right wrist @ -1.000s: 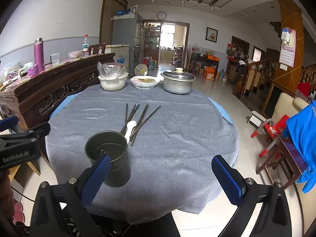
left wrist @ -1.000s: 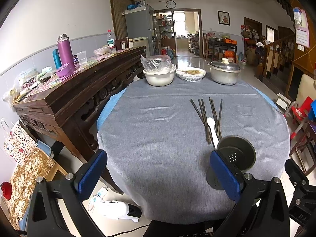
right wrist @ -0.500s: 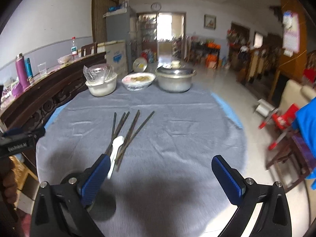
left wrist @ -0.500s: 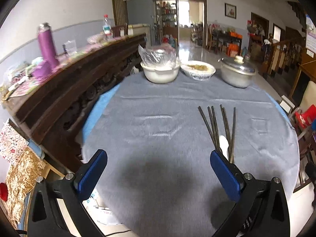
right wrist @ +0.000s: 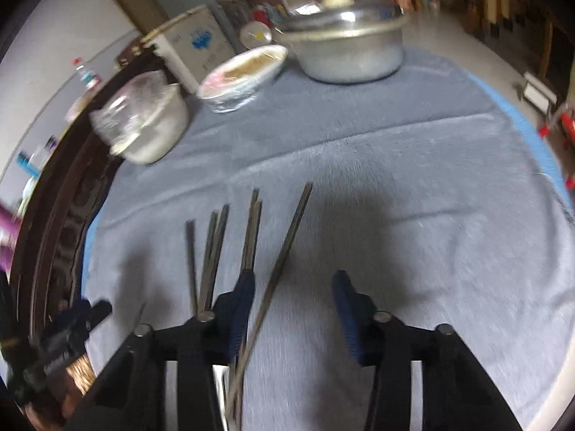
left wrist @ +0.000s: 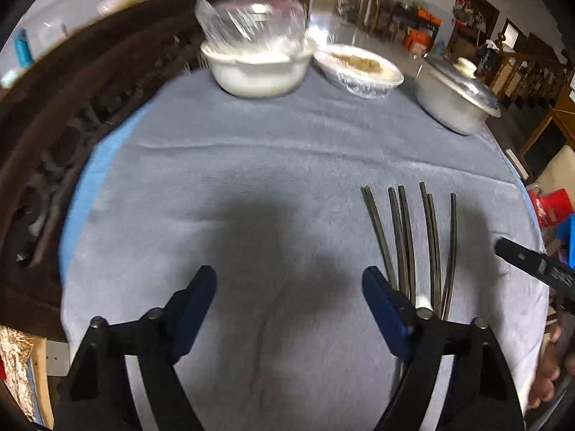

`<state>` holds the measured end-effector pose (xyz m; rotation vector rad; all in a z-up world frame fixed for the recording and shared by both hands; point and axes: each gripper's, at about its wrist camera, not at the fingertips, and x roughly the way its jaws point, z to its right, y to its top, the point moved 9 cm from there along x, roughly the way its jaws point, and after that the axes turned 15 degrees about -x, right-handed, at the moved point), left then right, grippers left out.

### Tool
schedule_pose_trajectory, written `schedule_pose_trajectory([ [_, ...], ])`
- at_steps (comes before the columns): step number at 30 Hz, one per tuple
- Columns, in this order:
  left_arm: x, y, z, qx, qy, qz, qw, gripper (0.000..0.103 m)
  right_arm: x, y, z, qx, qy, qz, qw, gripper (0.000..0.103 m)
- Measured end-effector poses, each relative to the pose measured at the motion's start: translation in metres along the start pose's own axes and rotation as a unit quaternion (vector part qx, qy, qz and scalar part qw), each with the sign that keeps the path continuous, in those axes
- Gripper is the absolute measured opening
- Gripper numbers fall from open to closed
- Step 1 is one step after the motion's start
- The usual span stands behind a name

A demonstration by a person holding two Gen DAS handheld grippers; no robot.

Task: Organize utensils
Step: 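Close the left gripper on a dark chopstick while the right gripper grasps another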

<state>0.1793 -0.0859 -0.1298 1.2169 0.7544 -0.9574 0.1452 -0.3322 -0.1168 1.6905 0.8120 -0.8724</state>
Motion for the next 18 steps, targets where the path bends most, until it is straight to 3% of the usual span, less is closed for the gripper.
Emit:
schedule_pose_trajectory([
  [6,0.041,0.030,0.018,-0.011,-0.001,-0.049,0.9988,0.079,0.042,0.033,0.009,0.038,-0.013,-0.036,0.999,0.042],
  [10,0.062,0.043,0.034,-0.026,-0.011,-0.084,0.9961,0.079,0.059,0.036,0.016,0.056,-0.031,-0.067,0.996,0.037],
  [14,0.088,0.047,0.052,-0.038,-0.010,-0.120,0.9921,0.065,0.068,0.035,0.020,0.058,-0.057,-0.078,0.994,0.031],
  [18,0.104,0.044,0.063,-0.047,-0.007,-0.138,0.9893,0.060,0.071,0.038,0.020,0.042,-0.068,-0.077,0.994,0.026],
])
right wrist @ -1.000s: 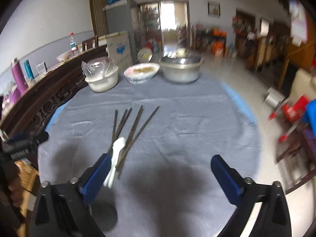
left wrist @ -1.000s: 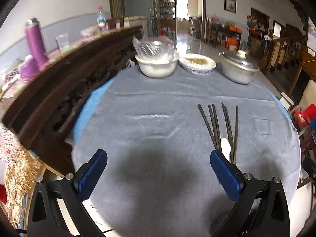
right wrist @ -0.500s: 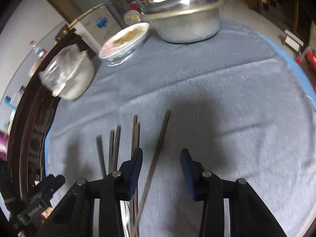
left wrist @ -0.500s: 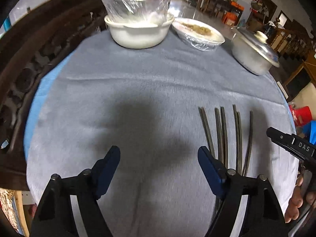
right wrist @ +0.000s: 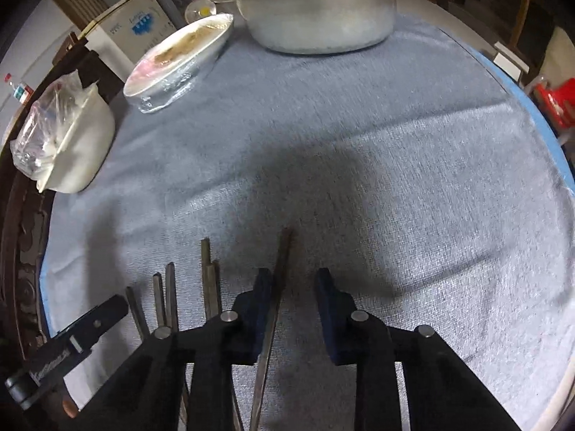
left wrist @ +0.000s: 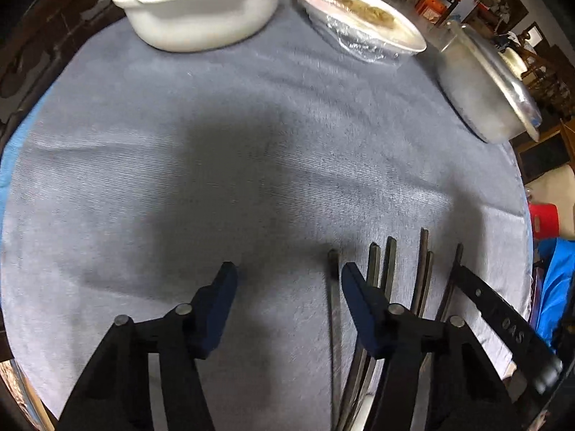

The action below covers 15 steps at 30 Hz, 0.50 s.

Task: Organize utensils

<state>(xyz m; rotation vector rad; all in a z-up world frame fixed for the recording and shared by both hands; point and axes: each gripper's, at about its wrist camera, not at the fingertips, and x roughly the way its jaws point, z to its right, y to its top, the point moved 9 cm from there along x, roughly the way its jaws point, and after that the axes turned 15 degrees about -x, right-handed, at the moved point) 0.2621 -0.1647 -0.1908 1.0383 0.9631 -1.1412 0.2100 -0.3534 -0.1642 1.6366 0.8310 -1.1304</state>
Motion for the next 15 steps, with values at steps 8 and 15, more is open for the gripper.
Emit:
schedule_pose_trajectory([
  [8,0.010,-0.001,0.018,0.023,0.022,0.035,0.9989,0.046,0.000,0.002,0.004,-0.014,0.009,0.020,1.000,0.011],
  [15,0.013,0.001,0.024,0.057,0.035,0.057,0.9961,0.008,-0.009,-0.005,0.016,0.005,0.051,0.043,0.998,0.006],
])
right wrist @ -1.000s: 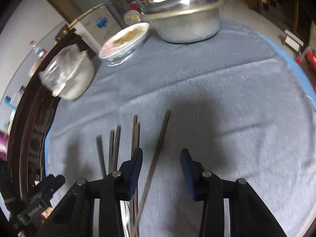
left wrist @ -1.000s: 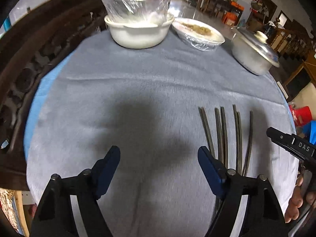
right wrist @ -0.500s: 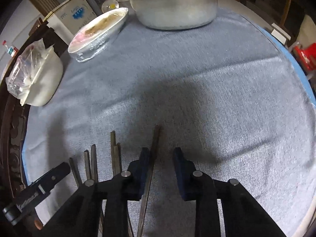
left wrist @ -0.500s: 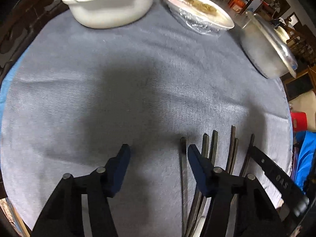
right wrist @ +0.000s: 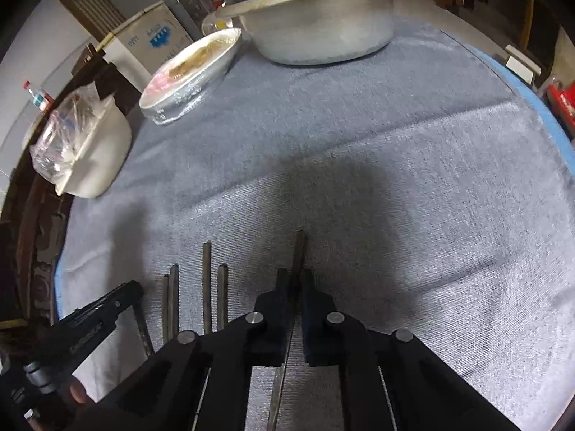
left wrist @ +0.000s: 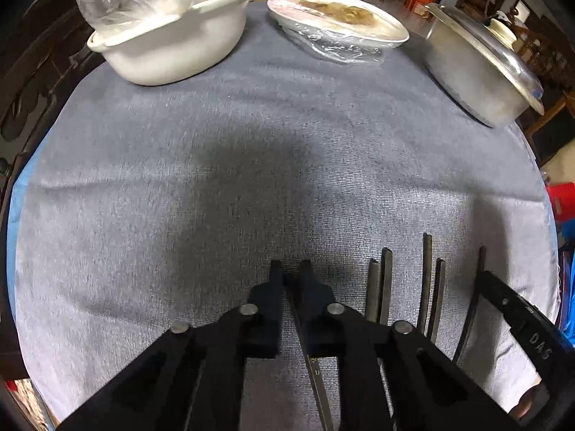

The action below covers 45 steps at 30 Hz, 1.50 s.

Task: Organize utensils

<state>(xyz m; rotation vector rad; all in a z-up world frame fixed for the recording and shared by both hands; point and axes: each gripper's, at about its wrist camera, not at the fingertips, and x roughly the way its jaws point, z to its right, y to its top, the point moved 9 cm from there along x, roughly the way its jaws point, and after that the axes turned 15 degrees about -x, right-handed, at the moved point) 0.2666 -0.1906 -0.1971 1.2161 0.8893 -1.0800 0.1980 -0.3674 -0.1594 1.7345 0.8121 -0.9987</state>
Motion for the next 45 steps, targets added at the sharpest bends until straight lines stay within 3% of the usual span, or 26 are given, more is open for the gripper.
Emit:
schedule_pose_trajectory([
  [7,-0.017,0.001,-0.018,-0.006,-0.013,0.026,0.9996,0.008,-0.022,0.001,0.019,0.026,0.030,0.025,0.999,0.006],
  [12,-0.038,0.005,-0.026,-0.002,-0.022,0.043,0.9988,0.008,-0.018,0.003,0.019,0.033,0.037,-0.003,0.999,0.012],
  [16,-0.051,0.005,-0.035,0.000,-0.033,0.049,0.9983,0.008,-0.017,0.006,0.010,0.020,0.024,-0.017,0.999,0.048],
  [22,-0.075,0.001,-0.042,0.008,-0.060,0.065,0.9961,0.008,-0.004,0.013,-0.004,-0.032,-0.043,-0.054,0.997,0.046],
  [24,-0.085,0.000,-0.043,0.013,-0.064,0.076,0.9950,0.008,0.006,0.011,-0.006,-0.049,-0.069,-0.080,0.993,0.034],
  [27,-0.109,-0.008,-0.045,0.019,-0.074,0.103,0.9917,0.008,0.011,0.011,-0.009,-0.069,-0.099,-0.084,0.989,0.021],
  [29,-0.126,-0.011,-0.048,0.024,-0.074,0.134,0.9880,0.008,0.011,0.012,-0.010,-0.081,-0.107,-0.073,0.988,0.009],
  [34,-0.171,-0.024,-0.053,0.032,-0.084,0.194,0.9768,0.008,-0.002,0.008,-0.007,-0.055,-0.063,-0.033,0.996,0.006],
  [39,-0.221,-0.043,-0.059,0.037,-0.099,0.256,0.9609,0.007,-0.053,0.006,-0.020,-0.075,-0.036,0.053,0.995,0.006],
  [45,-0.265,-0.068,-0.071,0.023,-0.113,0.312,0.9432,0.006,-0.136,-0.017,-0.034,-0.090,-0.023,0.170,0.981,0.006],
])
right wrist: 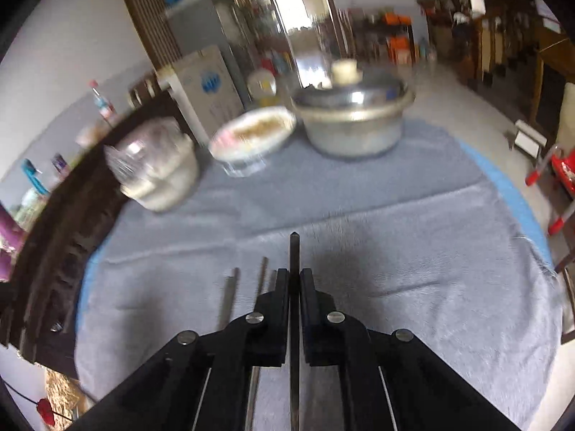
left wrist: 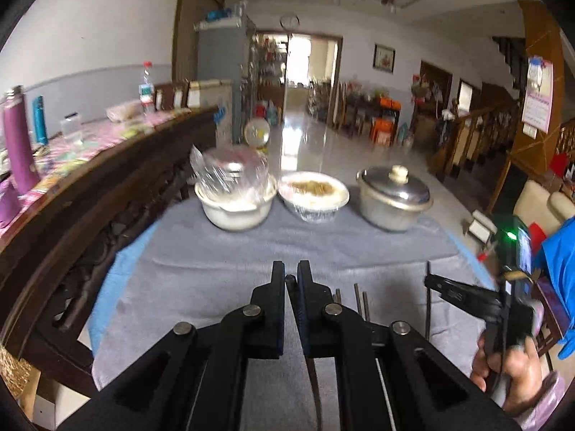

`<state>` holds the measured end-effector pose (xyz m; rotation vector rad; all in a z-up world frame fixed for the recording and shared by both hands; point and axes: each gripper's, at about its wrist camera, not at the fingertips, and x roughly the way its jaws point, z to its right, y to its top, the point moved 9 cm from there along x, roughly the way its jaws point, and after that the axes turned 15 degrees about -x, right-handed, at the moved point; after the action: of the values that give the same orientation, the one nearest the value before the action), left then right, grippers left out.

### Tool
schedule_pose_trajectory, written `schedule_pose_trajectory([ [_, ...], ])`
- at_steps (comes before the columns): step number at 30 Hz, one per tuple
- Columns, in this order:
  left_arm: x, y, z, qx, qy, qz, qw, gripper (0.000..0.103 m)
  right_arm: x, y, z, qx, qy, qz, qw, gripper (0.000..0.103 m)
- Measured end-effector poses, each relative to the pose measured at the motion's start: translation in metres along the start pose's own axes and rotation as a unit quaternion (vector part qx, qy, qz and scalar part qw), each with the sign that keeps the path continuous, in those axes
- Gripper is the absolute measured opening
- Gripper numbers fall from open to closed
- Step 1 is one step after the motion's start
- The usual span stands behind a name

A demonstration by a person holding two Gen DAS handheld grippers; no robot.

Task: Organize utensils

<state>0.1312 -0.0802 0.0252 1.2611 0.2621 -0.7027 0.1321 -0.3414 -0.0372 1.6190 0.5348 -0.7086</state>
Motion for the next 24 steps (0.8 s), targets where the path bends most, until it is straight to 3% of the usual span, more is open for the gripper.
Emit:
schedule_pose_trajectory([
  [5,-0.044,0.002,-0.001,-0.007,-0.001,0.043,0.9990,0.006,-0.059,-0.002,-0.011,-0.006,-0.018,0.084,0.996,0.006],
  [11,-0.081,0.000,0.003,-0.004,-0.010,0.068,0.9976,0.006,-0.127,-0.011,-0.032,-0.011,-0.039,0.171,0.984,0.007],
  [16,-0.094,-0.004,-0.002,-0.003,-0.010,0.070,0.9975,0.006,-0.176,-0.011,-0.052,-0.030,-0.043,0.218,0.975,0.006],
  [24,-0.094,-0.002,-0.053,-0.042,0.012,0.050,0.9978,0.006,-0.250,-0.006,-0.073,-0.043,-0.011,0.285,0.958,0.006],
])
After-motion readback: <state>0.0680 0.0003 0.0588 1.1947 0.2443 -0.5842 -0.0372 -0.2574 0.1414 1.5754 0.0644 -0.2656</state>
